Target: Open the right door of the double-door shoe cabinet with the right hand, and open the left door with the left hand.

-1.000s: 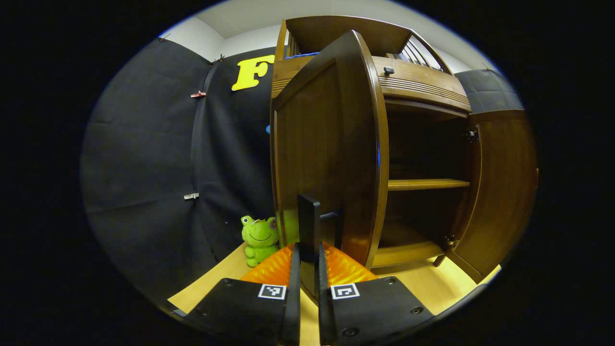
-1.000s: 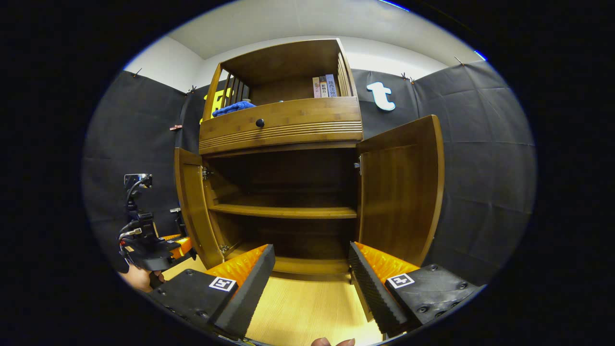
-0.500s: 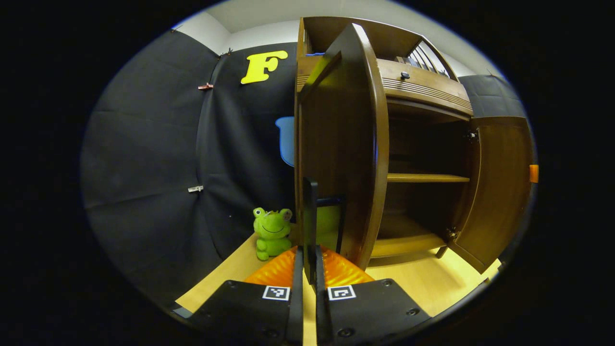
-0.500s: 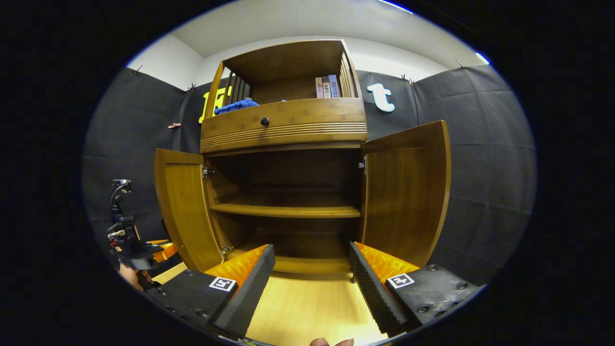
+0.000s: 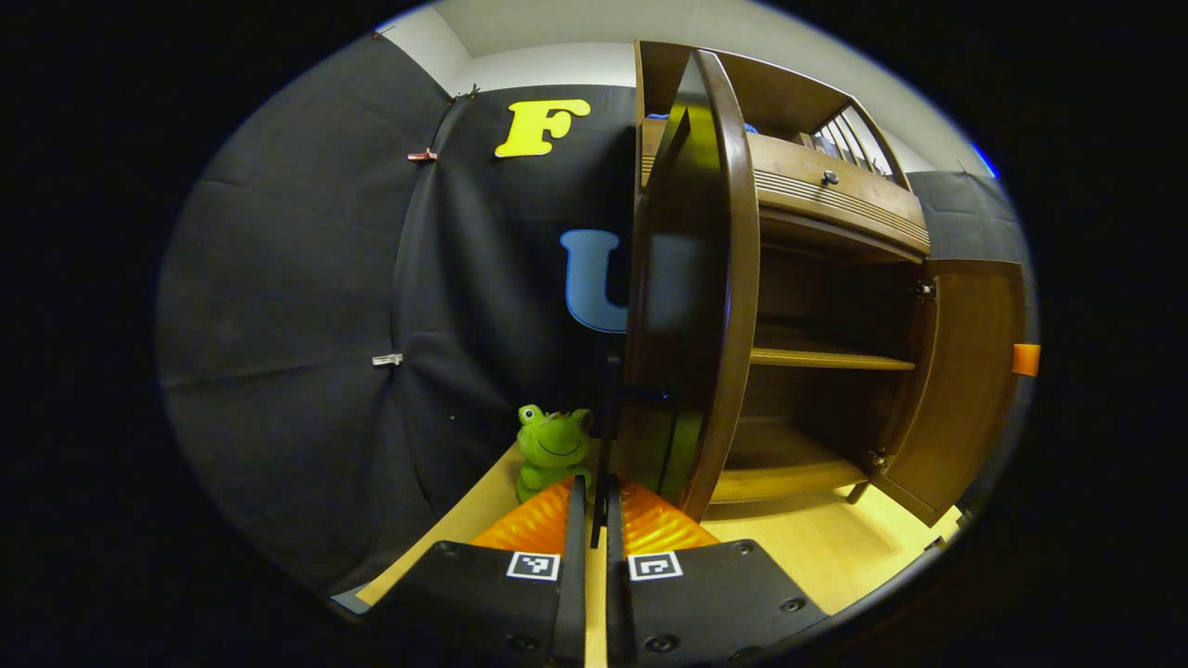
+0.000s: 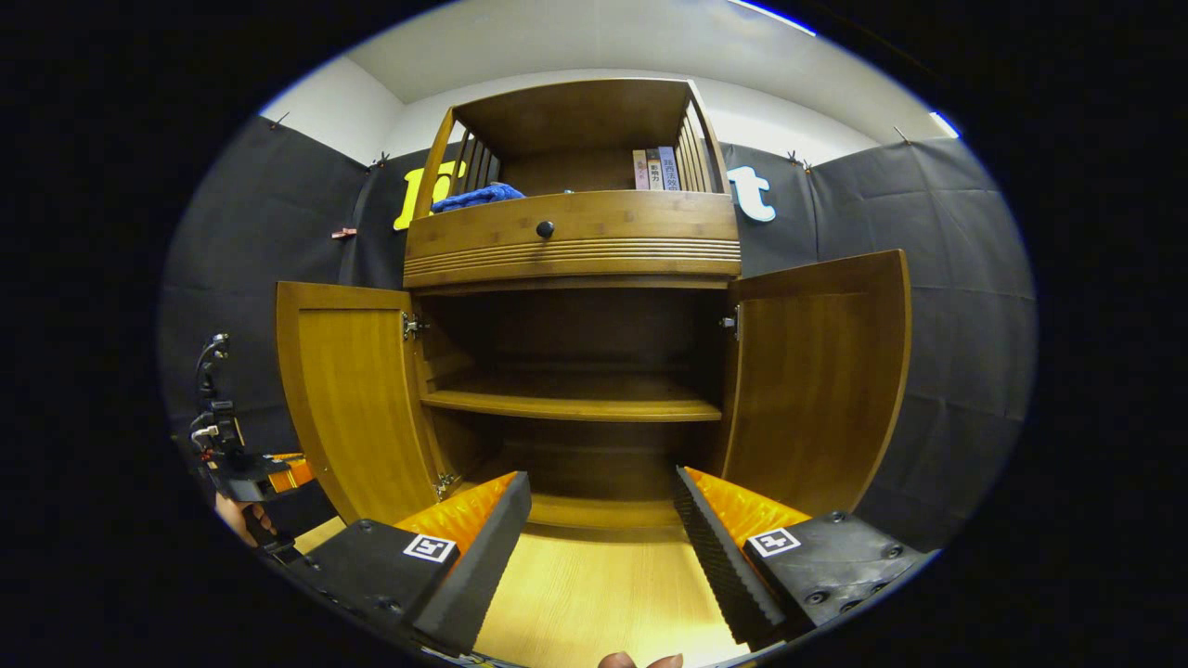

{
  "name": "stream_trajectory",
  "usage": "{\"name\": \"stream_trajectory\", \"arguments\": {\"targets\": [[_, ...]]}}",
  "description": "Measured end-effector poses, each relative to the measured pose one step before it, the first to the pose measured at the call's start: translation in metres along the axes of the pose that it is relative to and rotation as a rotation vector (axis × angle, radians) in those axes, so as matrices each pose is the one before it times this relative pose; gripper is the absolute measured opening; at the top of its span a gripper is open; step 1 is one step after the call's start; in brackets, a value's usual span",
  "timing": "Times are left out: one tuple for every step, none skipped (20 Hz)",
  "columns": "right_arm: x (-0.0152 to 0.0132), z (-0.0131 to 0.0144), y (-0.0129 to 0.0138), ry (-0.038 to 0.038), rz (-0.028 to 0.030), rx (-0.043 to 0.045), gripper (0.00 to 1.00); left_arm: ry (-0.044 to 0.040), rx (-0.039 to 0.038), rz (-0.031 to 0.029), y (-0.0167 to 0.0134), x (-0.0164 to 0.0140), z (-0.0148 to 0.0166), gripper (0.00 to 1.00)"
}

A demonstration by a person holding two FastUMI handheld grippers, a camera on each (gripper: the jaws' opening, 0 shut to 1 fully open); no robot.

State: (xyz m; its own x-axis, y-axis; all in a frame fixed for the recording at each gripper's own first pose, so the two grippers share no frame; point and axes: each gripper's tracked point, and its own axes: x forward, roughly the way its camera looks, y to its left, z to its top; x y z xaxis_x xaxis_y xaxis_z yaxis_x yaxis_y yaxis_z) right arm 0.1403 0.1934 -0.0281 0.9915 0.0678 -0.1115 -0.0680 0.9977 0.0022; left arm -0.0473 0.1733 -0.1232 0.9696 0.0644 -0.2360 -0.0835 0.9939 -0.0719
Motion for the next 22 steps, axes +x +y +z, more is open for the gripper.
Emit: {"name": "stream_trajectory", "arguments": {"targets": [[0.00160,0.00012,0.00236,0.00150,-0.00462,-0.00174,0.93,0.00021,-0.00086,-0.00959,0.00137,0.00054,-0.00009,0.13],[0.00111,-0.00135,0.00280,0.00349,-0.00265,0.00056,0.93,-0.00008,-0.00051,-0.00564,0.00122,-0.00021,0.00063,0.13],[0.00208,-0.00005,0.00135,0.00162,-0.00437,0.00146,0.93,0.00025,-0.00036,-0.00505,-0.00070,-0.00111,-0.00046,0.13],[-0.00025,0.00009,0.00167,-0.00079,-0.00333,0.00058,0.93,-0.00016,-0.00169,-0.00352,-0.00004,0.00007,-0.00014,0.13],[0.00053,0.00064,0.00067,-0.00219,-0.00528,-0.00076,0.93,0.00137,-0.00196,-0.00250,-0.00004,0.00011,0.00000,0.13],[-0.00007,-0.00034,0.00081,-0.00188,-0.00328,-0.00141,0.93,0.00125,-0.00052,-0.00039,0.00094,-0.00041,0.00064,0.13],[0.00087,0.00046,0.00039,0.00044,-0.00116,-0.00077,0.93,0.00066,0.00136,0.00201,0.00199,-0.00137,-0.00129,0.13],[-0.00008,-0.00079,0.00027,0.00100,0.00001,-0.00052,0.98,0.00192,-0.00001,0.00207,0.00217,-0.00069,-0.00020,0.15],[-0.00029,-0.00001,-0.00112,-0.00050,0.00020,0.00056,0.93,0.00179,-0.00183,0.00523,0.00259,-0.00162,0.00039,0.19],[-0.00052,-0.00012,-0.00053,0.00109,0.00167,0.00136,0.93,-0.00214,-0.00320,0.00588,0.00276,-0.00346,0.00058,0.22],[-0.00014,-0.00054,-0.00152,0.00002,0.00365,0.00287,0.93,-0.00099,-0.00608,0.00458,0.00223,-0.00578,0.00033,0.30],[-0.00015,0.00045,-0.00188,0.00118,0.00453,0.00141,0.98,-0.00188,-0.00328,0.01405,0.00272,-0.00652,0.00153,0.36],[-0.00017,0.00111,-0.00288,-0.00313,0.00195,-0.00149,0.98,-0.00252,0.00417,0.03008,0.00515,-0.00750,0.00013,0.41],[-0.00119,0.00069,-0.00281,-0.00203,0.00118,-0.00181,0.93,0.00095,0.00466,0.03210,0.00576,-0.00631,-0.00050,0.47],[-0.00096,0.00031,-0.00352,-0.00252,0.00067,0.00236,0.93,0.00026,0.00220,0.02899,0.00804,-0.00639,-0.00291,0.59],[0.00003,0.00127,-0.00277,-0.00408,0.00035,0.00448,0.93,-0.00302,0.00046,0.02374,0.00548,-0.00676,0.00086,0.59],[0.00037,0.00033,-0.00274,-0.00045,0.00188,0.00484,0.98,-0.01049,-0.00309,0.01023,0.00085,-0.00806,0.00322,0.75],[0.00008,0.00033,-0.00217,-0.00138,0.00332,0.00501,0.98,-0.01728,0.00039,0.01707,0.00031,-0.00981,0.00727,0.81],[-0.00004,0.00105,-0.00242,0.00038,0.00348,0.00203,0.98,-0.01155,0.00338,0.01038,0.00197,-0.00498,0.00200,0.93],[-0.00024,0.00028,-0.00275,-0.00169,0.00453,0.00285,0.98,-0.00608,0.00544,0.01049,-0.00075,-0.01098,0.00296,0.94],[0.00040,0.00096,-0.00186,-0.00047,0.00599,0.00365,0.98,-0.00621,0.00751,0.00876,-0.00234,-0.00221,0.00022,0.94],[0.00020,0.00044,-0.00213,-0.00109,0.00392,0.00321,0.98,-0.00204,0.00722,0.00790,-0.00317,-0.00637,0.00287,0.94]]}}
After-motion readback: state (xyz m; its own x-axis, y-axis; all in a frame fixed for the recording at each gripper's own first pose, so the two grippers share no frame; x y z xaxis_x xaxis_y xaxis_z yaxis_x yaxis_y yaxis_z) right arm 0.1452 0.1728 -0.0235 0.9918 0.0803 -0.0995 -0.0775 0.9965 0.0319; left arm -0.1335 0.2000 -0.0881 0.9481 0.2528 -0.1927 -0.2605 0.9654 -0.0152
